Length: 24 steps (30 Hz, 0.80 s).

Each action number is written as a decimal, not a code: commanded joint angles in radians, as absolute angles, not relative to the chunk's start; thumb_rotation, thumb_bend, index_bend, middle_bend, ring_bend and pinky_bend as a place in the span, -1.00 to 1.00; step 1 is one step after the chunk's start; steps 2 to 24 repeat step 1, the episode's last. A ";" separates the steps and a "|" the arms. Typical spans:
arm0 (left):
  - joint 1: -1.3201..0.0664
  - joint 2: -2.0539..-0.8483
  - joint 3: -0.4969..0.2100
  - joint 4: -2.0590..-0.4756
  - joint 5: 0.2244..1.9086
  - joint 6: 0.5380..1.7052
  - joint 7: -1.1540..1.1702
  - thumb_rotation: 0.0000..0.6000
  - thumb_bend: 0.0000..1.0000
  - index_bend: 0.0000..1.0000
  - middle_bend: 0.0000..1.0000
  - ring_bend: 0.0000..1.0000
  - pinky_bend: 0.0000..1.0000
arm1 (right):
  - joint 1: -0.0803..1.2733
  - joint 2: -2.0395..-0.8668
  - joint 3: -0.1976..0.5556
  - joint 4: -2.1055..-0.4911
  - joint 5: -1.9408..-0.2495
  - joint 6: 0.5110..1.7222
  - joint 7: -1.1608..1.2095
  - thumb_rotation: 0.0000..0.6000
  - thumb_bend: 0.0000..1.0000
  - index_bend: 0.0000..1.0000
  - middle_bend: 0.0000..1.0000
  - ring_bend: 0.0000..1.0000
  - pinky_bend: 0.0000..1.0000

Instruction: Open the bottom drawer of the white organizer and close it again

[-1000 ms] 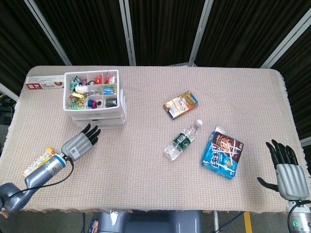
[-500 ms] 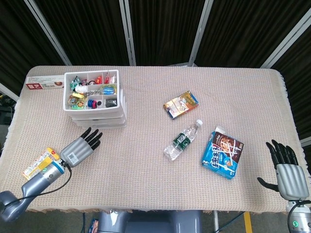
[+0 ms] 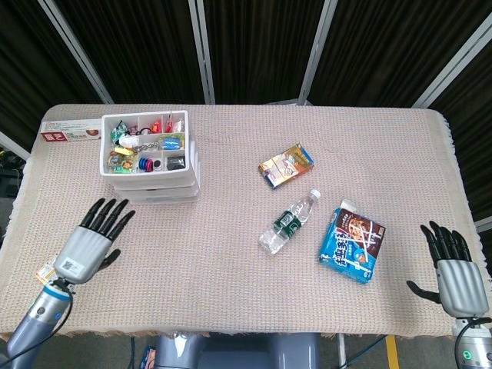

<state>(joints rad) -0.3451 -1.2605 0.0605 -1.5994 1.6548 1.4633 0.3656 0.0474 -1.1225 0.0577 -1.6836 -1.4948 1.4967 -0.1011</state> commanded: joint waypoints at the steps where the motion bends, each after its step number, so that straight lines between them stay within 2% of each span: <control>1: -0.269 -1.214 0.079 -1.679 1.609 1.518 0.279 1.00 -0.78 -1.00 -1.00 -1.00 -1.00 | 0.048 -1.123 0.058 -1.683 -1.496 1.497 -0.102 1.00 -0.98 -0.89 -1.00 -1.00 -1.00; 24: -0.269 -1.214 0.079 -1.679 1.609 1.518 0.279 1.00 -0.78 -1.00 -1.00 -1.00 -1.00 | 0.048 -1.123 0.058 -1.683 -1.496 1.497 -0.102 1.00 -0.98 -0.89 -1.00 -1.00 -1.00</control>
